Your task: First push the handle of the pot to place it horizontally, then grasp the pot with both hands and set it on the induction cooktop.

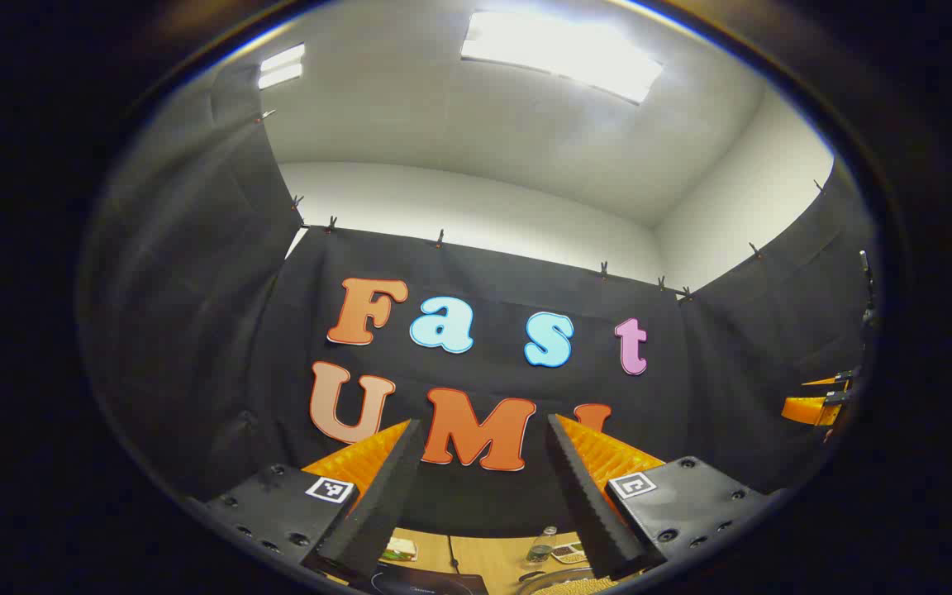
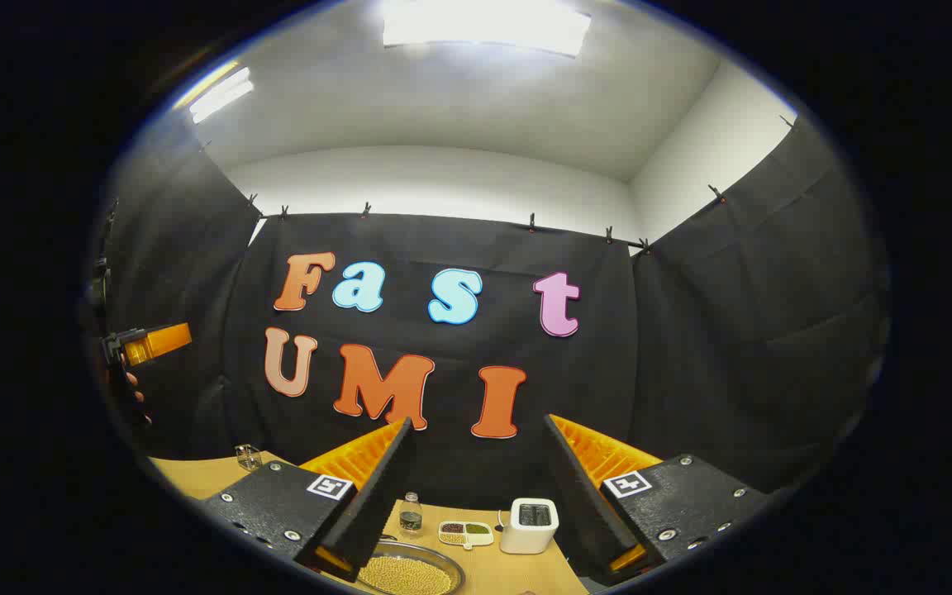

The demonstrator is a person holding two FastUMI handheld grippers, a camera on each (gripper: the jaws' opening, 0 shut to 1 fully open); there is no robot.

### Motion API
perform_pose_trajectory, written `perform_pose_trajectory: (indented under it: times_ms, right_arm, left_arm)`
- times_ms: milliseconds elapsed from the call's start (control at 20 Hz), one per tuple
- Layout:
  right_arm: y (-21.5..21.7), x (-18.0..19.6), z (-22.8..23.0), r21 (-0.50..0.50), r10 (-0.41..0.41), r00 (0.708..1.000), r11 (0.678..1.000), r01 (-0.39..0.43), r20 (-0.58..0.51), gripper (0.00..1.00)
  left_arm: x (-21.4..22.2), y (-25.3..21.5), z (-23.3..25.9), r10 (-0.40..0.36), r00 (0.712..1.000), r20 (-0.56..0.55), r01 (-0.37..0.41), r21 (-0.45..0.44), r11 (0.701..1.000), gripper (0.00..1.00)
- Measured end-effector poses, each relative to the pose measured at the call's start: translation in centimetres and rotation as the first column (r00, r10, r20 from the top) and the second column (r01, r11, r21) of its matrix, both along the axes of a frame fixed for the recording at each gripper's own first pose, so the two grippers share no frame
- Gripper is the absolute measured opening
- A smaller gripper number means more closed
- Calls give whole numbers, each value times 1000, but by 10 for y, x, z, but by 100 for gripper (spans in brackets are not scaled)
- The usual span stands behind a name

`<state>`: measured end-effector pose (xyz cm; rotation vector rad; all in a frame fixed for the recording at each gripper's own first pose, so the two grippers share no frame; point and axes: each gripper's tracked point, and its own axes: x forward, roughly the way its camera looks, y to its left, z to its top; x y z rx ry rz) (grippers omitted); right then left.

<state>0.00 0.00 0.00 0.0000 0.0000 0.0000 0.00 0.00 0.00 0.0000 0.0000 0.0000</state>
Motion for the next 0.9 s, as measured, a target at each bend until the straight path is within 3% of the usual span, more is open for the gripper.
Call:
perform_pose_trajectory:
  times_ms: [50,150,200,300,650,900]
  right_arm:
    - [1,-1,2,0,3,1000,1000,-3,0,95]
    - [0,-3,5,0,4,1000,1000,-4,5,95]
    - [-1,-3,7,-1,1,1000,1000,-1,7,95]
    - [0,-4,8,-1,3,1000,1000,-3,5,94]
    - [18,-3,-1,2,34,999,999,-34,-7,95]
    - [29,-1,-1,-6,54,999,999,-54,3,95]
  left_arm:
    - [-2,1,-2,4,1000,-11,-4,9,1000,92]
    - [-3,-4,-1,-5,1000,-19,5,4,1000,100]
    - [-4,-2,-2,3,1000,-26,-2,4,1000,92]
    - [-4,2,-3,9,999,-38,-9,8,1000,100]
    - [-14,2,-11,1,999,-49,2,69,998,98]
    - [-20,16,-10,65,997,-42,-59,137,989,100]
